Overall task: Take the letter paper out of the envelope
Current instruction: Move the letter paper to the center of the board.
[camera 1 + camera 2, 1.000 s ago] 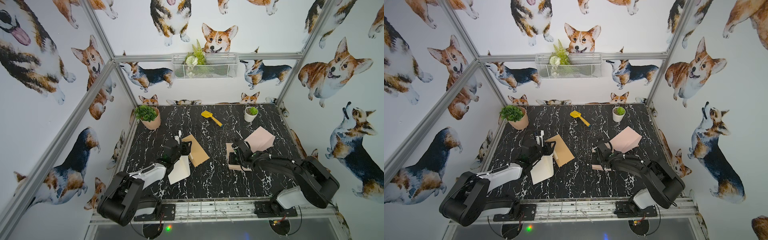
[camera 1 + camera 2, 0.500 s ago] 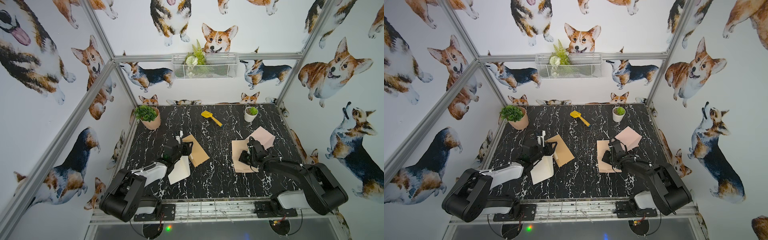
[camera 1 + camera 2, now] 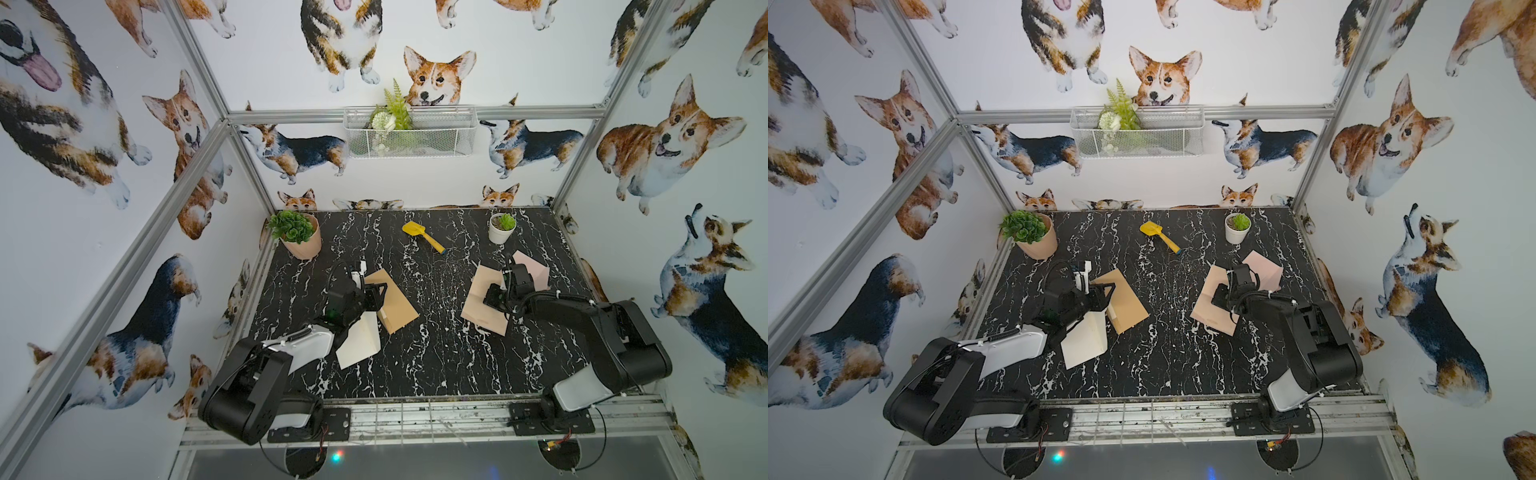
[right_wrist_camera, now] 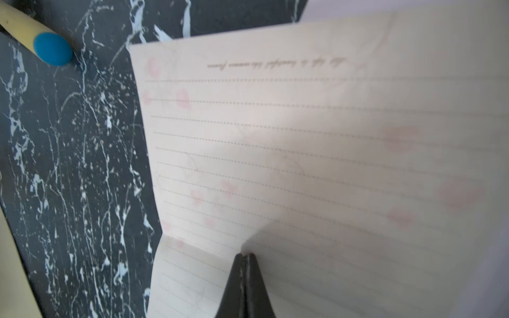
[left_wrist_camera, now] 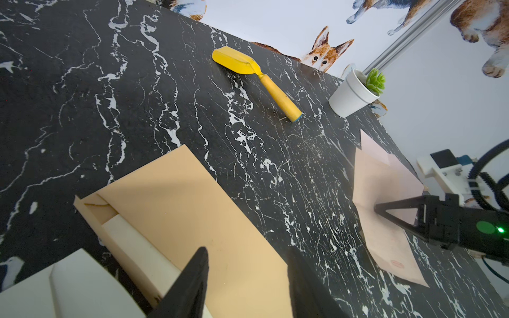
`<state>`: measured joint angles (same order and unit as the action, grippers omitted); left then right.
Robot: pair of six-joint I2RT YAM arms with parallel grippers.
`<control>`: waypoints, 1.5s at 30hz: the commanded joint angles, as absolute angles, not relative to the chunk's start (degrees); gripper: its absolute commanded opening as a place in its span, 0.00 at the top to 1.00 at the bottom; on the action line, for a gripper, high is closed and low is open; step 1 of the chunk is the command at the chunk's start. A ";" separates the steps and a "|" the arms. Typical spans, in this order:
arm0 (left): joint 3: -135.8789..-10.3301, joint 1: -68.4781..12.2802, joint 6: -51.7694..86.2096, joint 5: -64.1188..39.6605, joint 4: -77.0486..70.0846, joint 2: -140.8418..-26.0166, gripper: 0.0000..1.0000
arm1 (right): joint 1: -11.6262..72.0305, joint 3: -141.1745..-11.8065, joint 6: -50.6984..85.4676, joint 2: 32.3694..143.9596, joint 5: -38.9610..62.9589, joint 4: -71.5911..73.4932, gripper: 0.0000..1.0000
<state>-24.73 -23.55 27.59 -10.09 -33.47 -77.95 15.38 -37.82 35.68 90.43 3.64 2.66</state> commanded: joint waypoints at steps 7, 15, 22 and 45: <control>-24.54 -23.55 27.16 -10.42 -35.24 -77.17 0.51 | 16.06 -42.97 36.91 99.73 7.76 5.21 1.00; -24.35 -23.55 26.62 -10.26 -34.82 -76.27 0.52 | 16.61 -53.76 34.65 107.76 7.22 1.96 1.00; -24.30 -23.47 26.10 -9.64 -34.37 -75.94 0.52 | 16.37 -68.16 29.12 115.11 2.22 -7.35 1.00; -23.73 -21.34 29.26 -7.06 -33.69 -76.39 0.39 | 55.28 -57.78 24.35 102.16 -2.66 3.00 0.65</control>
<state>-23.88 -21.96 28.12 -7.33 -33.04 -76.03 52.86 -57.84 25.36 103.13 -1.50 -3.27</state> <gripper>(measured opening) 0.610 0.348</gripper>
